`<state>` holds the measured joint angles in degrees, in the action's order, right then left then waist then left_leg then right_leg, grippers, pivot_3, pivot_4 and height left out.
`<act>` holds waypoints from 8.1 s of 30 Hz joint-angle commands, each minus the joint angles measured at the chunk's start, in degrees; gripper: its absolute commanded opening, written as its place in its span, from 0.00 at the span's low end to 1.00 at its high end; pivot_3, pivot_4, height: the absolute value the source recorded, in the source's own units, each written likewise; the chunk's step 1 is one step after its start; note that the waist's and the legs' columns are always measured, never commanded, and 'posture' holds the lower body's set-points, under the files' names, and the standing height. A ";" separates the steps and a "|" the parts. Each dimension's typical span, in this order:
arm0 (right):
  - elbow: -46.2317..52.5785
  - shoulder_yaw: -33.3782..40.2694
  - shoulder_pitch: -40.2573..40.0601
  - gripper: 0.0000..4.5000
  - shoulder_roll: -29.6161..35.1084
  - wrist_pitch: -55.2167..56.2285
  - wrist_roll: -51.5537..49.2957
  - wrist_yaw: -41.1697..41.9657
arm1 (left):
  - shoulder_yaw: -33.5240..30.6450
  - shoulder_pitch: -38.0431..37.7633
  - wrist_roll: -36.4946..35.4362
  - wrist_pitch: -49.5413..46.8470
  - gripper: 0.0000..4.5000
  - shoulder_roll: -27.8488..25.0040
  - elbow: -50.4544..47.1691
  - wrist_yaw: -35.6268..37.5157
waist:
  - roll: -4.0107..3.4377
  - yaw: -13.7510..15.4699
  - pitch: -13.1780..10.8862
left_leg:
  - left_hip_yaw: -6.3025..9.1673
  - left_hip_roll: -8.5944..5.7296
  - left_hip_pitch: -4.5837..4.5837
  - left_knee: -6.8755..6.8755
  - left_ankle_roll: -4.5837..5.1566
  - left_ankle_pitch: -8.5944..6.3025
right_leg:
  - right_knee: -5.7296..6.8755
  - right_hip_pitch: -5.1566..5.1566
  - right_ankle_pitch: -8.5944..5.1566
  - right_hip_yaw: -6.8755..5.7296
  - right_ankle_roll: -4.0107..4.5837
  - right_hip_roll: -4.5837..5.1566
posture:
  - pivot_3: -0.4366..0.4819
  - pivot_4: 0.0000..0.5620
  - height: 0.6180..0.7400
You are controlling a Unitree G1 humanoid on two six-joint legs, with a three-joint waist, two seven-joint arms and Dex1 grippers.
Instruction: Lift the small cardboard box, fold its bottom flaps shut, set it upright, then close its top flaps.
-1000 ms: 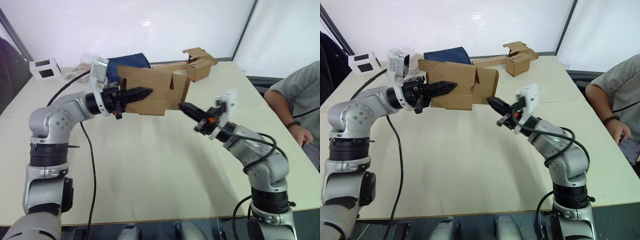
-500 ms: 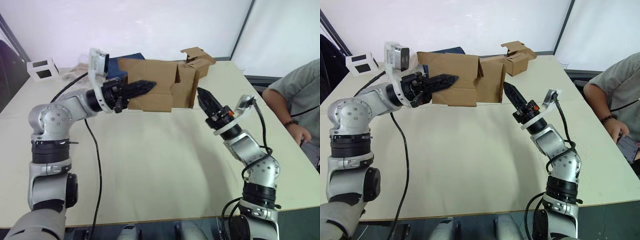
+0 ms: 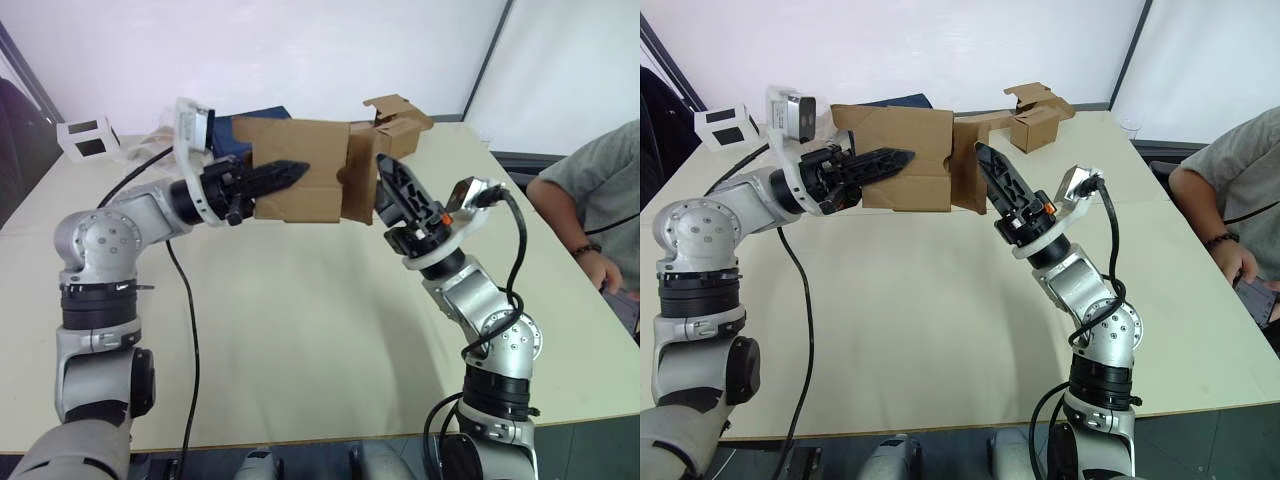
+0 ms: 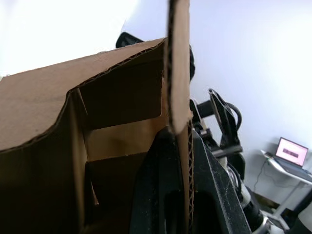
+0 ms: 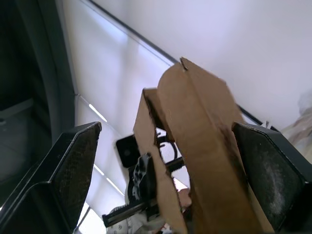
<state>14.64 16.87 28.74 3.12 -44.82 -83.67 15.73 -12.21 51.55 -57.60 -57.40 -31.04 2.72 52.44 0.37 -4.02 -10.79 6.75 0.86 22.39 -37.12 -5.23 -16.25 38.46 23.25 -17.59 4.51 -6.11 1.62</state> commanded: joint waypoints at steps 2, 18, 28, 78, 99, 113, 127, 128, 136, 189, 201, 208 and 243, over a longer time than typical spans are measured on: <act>2.91 -1.24 -0.09 0.98 0.85 1.09 -2.18 -0.97 | -0.39 0.92 0.82 2.16 0.00 -0.13 -0.42 0.69 | 0.00 0.00 0.00 | 0.00 0.00 0.00 0.00 0.00 0.00 | 0.00 0.00 0.00 0.00 0.00 0.00 | 0.48 0.27 1.00; 1.67 -4.88 -0.41 0.33 4.88 4.65 7.48 2.10 | -0.55 1.55 0.75 2.51 0.00 -0.12 0.01 0.77 | 0.00 0.02 0.00 | 0.00 0.00 0.00 0.00 0.01 0.00 | 0.00 0.00 0.00 0.00 0.00 -0.01 | 0.48 0.27 1.00; 1.75 -6.69 -0.66 0.07 6.16 5.35 12.66 3.85 | -0.83 1.34 0.37 2.06 0.00 -0.37 -0.33 0.47 | 0.00 0.03 0.00 | 0.00 0.00 0.00 0.00 0.01 0.00 | -0.01 0.00 0.00 0.00 0.00 -0.01 | 0.48 0.27 1.00; 2.66 -7.52 1.14 0.39 9.12 9.20 25.04 7.14 | -0.92 0.79 -0.22 1.90 0.00 0.39 -0.70 -0.06 | 0.00 0.06 0.00 | 0.00 0.00 0.00 0.00 0.01 0.00 | -0.01 0.00 0.00 0.00 0.00 -0.01 | 0.48 0.27 1.00; 5.61 -6.17 -0.04 0.39 9.96 5.20 16.55 7.07 | -1.03 0.83 0.79 2.68 0.00 0.47 0.55 -0.37 | 0.00 0.05 0.00 | 0.00 0.00 0.00 0.01 0.01 -0.01 | -0.02 -0.01 0.00 0.01 0.00 0.00 | 0.48 0.27 1.00; 3.72 -7.79 0.98 0.30 9.54 8.25 23.33 7.19 | -1.09 1.14 -0.25 1.92 0.00 0.60 -0.53 -1.00 | 0.00 0.06 0.00 | 0.00 0.00 0.00 0.00 0.01 -0.01 | -0.02 -0.01 0.00 0.00 0.00 0.00 | 0.48 0.27 1.00; 3.81 -8.13 1.69 0.01 9.63 7.92 24.61 7.45 | -1.24 0.80 -0.45 1.99 0.00 0.64 -0.65 -1.12 | 0.00 0.06 0.00 | 0.00 0.00 0.00 0.00 0.01 0.00 | -0.02 0.00 0.00 0.00 0.00 -0.01 | 0.48 0.27 1.00; 3.96 -8.06 1.70 0.01 9.63 7.76 24.39 7.47 | -1.26 0.77 -0.48 1.97 0.00 0.68 -0.70 -1.19 | 0.00 0.07 0.00 | 0.00 0.00 0.00 0.00 0.01 0.00 | -0.02 0.00 0.00 0.00 0.00 0.00 | 0.48 0.27 1.00; 4.39 -7.94 1.69 0.30 9.84 7.34 23.85 7.33 | -1.40 0.65 -0.76 1.75 0.00 0.82 -0.94 -1.41 | 0.00 0.06 0.00 | 0.00 0.00 0.00 0.00 0.01 0.00 | -0.02 -0.01 0.00 0.00 0.00 0.00 | 0.48 0.27 1.00; 5.70 -6.75 1.24 0.31 10.21 6.80 22.39 7.84 | -1.52 0.22 -0.70 2.08 0.00 0.55 -0.46 -1.20 | 0.00 0.08 0.00 | 0.00 0.00 0.00 0.01 0.01 0.00 | -0.02 -0.01 0.00 0.01 0.00 0.00 | 0.48 0.27 1.00; 5.71 -5.64 0.61 0.31 10.35 5.77 18.44 7.52 | -1.70 0.48 -1.12 2.07 0.00 0.81 -0.29 -1.65 | 0.00 0.07 0.00 | 0.00 0.00 0.00 0.01 0.01 -0.01 | -0.02 -0.01 0.00 0.01 0.00 0.00 | 0.48 0.27 1.00; 6.51 -5.45 -0.03 0.31 10.07 5.16 14.84 7.26 | -1.51 0.71 -1.22 2.01 0.00 0.99 -0.29 -1.66 | 0.00 0.07 0.00 | 0.00 0.00 0.00 0.01 0.01 -0.01 | -0.03 0.00 0.00 0.01 0.00 0.00 | 0.48 0.27 1.00; 5.02 -6.59 -1.27 0.61 10.53 8.22 19.16 7.61 | -1.55 1.56 -1.97 1.67 0.00 1.86 -0.81 -2.88 | 0.00 0.08 0.00 | 0.00 0.00 0.00 0.01 0.01 -0.01 | -0.03 -0.01 0.00 0.01 0.00 0.00 | 0.48 0.27 1.00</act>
<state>18.76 9.94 27.20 13.29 -37.25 -64.97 23.25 -12.30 51.60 -58.16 -55.85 -29.00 3.70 49.54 0.38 -3.94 -10.79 6.75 0.85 22.39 -37.11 -5.22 -16.26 38.43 23.25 -17.59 4.52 -6.11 1.62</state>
